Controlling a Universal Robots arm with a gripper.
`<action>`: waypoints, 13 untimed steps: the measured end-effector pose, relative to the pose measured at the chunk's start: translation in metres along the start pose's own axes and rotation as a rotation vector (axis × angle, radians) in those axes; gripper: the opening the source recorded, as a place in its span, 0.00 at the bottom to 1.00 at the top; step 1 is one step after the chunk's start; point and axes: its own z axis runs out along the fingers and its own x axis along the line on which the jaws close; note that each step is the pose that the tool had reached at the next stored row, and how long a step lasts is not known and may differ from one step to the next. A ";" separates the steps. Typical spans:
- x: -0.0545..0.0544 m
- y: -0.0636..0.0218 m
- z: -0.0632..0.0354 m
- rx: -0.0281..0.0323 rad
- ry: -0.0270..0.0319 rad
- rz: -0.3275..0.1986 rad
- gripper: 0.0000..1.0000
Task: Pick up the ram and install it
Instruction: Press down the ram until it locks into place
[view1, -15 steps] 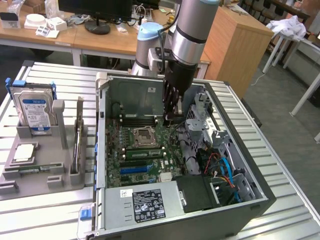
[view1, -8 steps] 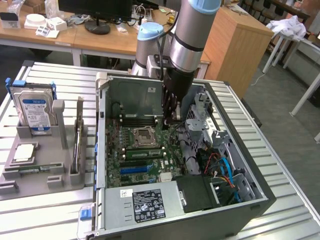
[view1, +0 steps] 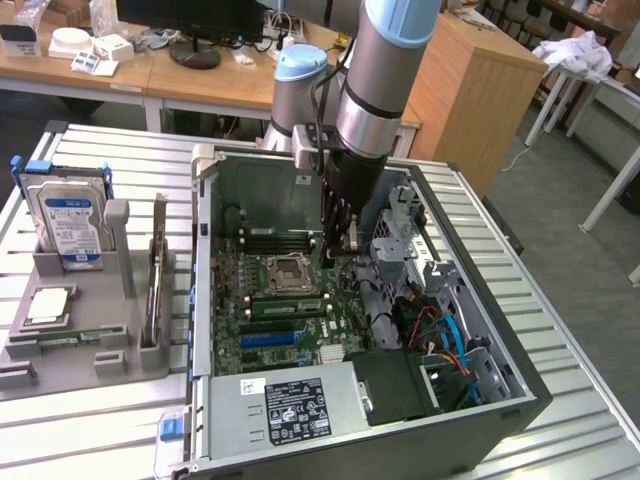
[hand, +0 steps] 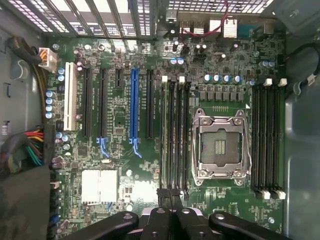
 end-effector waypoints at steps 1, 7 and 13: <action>0.000 0.0000 0.0019 0.0000 0.0000 0.000 0.11; 0.000 -0.0003 0.0106 0.0000 -0.0001 0.000 0.11; 0.001 -0.0005 0.0180 0.0000 0.0001 0.000 0.11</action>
